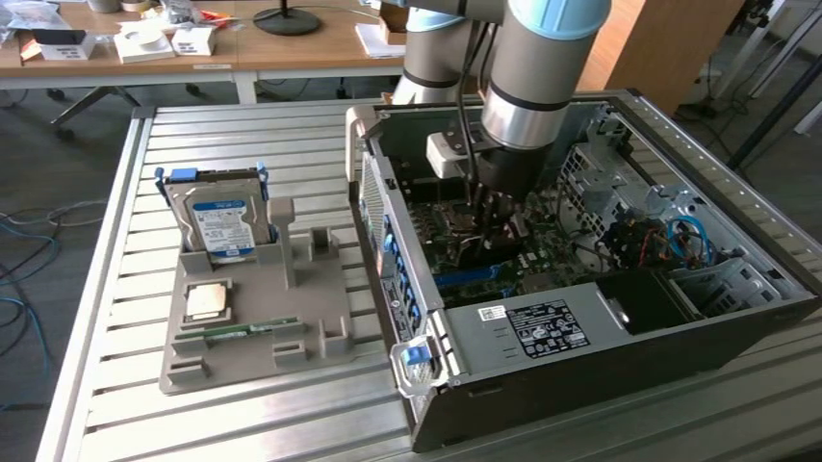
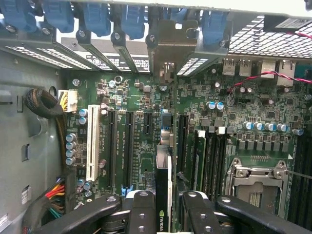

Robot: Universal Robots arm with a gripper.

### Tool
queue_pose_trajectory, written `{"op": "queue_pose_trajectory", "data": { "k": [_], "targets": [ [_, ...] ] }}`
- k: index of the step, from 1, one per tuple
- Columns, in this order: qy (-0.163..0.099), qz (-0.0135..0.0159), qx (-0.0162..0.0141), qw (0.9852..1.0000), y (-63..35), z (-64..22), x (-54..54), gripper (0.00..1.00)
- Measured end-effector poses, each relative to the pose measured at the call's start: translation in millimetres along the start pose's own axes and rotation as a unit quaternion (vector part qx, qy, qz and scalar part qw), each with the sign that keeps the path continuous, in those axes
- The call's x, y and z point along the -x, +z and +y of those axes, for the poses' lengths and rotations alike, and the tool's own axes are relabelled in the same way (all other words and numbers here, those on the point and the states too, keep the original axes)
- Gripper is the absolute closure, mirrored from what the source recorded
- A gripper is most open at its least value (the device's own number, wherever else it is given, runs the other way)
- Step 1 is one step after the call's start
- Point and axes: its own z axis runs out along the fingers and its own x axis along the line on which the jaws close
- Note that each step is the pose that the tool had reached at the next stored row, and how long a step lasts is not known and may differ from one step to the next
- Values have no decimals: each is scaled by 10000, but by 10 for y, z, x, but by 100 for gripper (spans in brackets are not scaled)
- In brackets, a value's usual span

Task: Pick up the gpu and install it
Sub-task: 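Insert the gpu into the slot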

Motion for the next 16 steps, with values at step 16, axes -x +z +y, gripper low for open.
{"op": "queue_pose_trajectory", "data": {
  "k": [16],
  "targets": [
    [71,2,-1,10000,-1,19,3,74]
  ]
}}
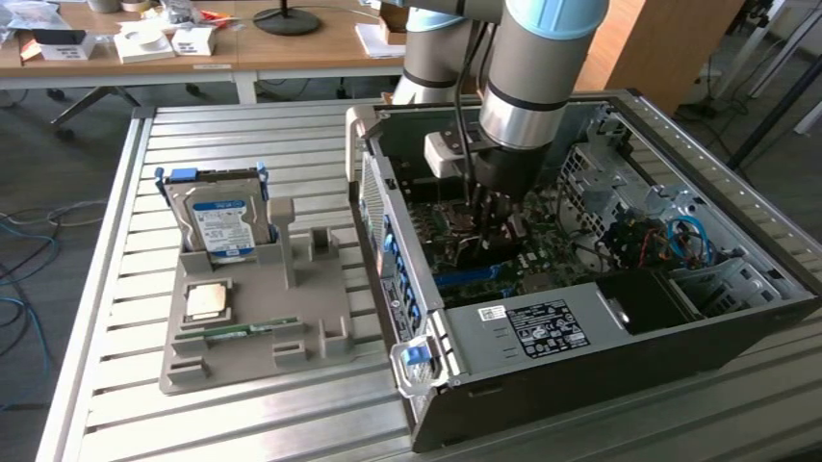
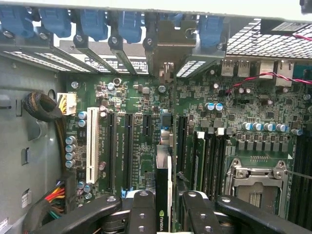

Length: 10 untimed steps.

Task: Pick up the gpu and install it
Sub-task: 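Insert the gpu into the slot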

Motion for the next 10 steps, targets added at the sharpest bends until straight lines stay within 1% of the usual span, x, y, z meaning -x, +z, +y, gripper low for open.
{"op": "queue_pose_trajectory", "data": {
  "k": [4,10],
  "targets": [
    [58,1,0,10000,0,0,0,74],
    [61,2,0,10000,0,1,0,74]
  ]
}}
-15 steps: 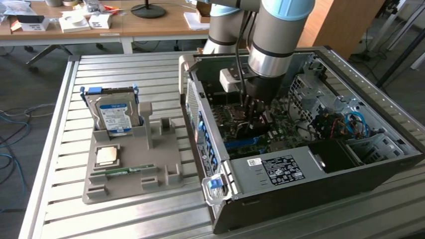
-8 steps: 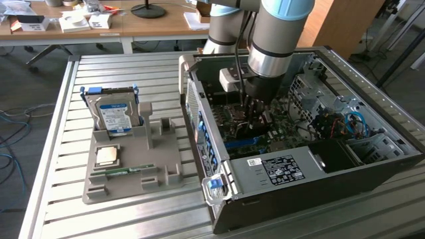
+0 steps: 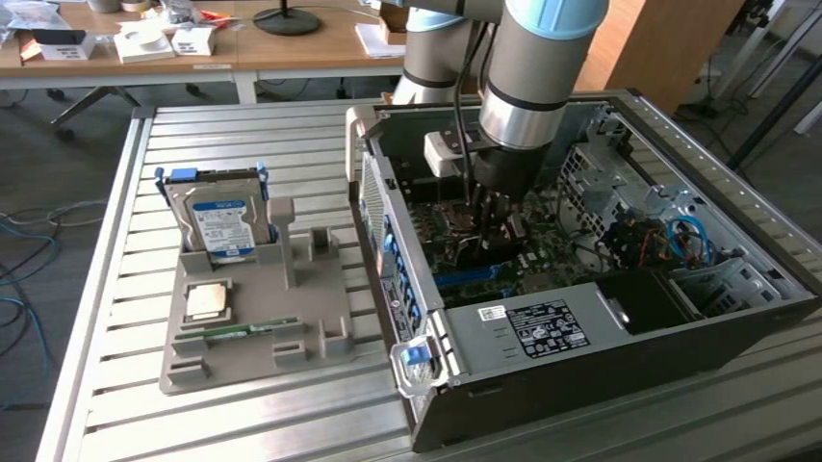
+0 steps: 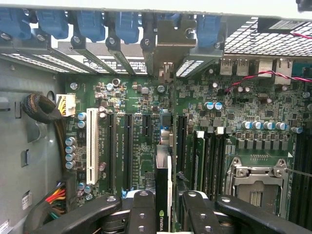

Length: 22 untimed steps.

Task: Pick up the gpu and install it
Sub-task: 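Insert the gpu into the slot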

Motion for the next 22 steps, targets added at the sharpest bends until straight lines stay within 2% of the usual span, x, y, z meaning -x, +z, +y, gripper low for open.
{"op": "queue_pose_trajectory", "data": {
  "k": [22],
  "targets": [
    [-1,0,0,10000,2,-3,0,74]
  ]
}}
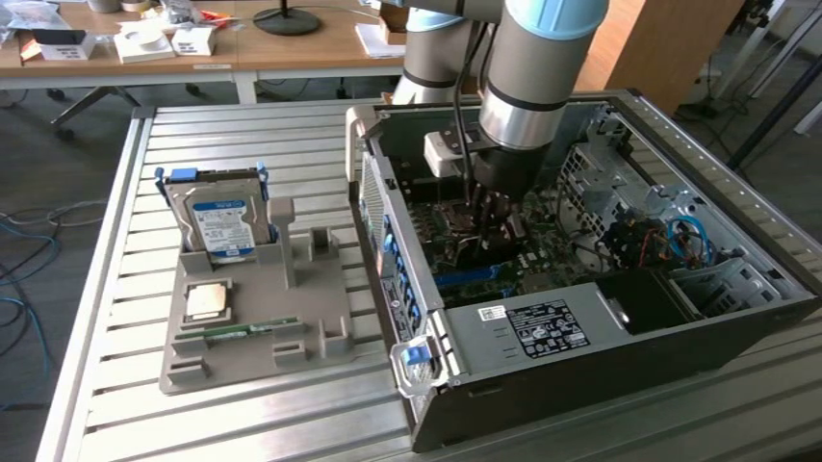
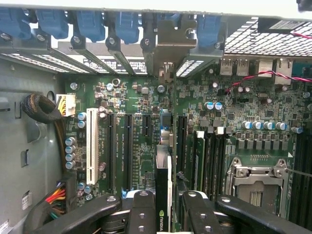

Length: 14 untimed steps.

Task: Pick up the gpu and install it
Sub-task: 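Insert the gpu into the slot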

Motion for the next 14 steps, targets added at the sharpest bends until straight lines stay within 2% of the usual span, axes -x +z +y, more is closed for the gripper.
{"op": "queue_pose_trajectory", "data": {
  "k": [14],
  "targets": [
    [1,1,0,10000,28,1,0,74]
  ]
}}
